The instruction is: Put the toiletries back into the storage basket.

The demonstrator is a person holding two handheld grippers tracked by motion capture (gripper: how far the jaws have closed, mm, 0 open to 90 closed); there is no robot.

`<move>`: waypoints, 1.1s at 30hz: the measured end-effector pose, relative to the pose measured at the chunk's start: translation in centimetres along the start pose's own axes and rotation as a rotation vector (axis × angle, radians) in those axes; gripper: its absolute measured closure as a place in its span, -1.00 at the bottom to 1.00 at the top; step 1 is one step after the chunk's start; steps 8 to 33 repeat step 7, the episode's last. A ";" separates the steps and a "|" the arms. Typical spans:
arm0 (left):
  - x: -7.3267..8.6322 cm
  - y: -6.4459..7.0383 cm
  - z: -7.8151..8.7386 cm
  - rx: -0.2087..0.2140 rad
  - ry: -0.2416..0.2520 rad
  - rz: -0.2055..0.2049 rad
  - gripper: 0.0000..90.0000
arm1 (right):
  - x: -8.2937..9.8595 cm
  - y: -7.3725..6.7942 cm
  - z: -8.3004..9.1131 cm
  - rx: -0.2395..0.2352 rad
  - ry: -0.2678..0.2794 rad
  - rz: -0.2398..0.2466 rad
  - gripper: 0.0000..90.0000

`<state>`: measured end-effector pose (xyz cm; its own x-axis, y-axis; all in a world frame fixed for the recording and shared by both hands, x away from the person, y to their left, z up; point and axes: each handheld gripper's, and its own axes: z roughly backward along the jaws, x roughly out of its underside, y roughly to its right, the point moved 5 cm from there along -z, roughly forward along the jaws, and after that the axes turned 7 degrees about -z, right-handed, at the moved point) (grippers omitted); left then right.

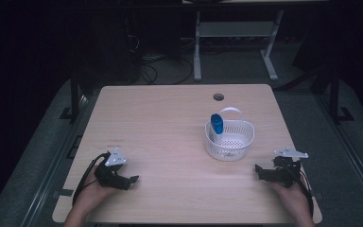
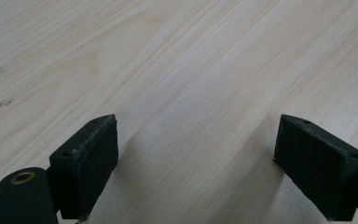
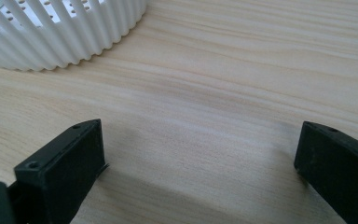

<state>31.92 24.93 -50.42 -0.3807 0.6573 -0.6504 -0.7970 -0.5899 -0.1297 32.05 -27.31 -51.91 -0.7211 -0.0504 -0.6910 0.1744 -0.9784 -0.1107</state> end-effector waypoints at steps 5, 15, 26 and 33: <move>0.5 -0.3 -0.1 0.023 0.060 0.030 -0.71 | 0.0 0.0 0.0 0.002 0.000 -0.001 -0.98; 0.6 -0.4 -0.2 0.022 0.070 0.030 -0.71 | 0.0 0.0 0.0 0.008 0.001 -0.008 -0.98; 0.6 -0.4 -0.2 0.022 0.070 0.030 -0.71 | 0.0 0.0 0.0 0.008 0.001 -0.008 -0.98; 0.6 -0.4 -0.2 0.022 0.070 0.030 -0.71 | 0.0 0.0 0.0 0.008 0.001 -0.008 -0.98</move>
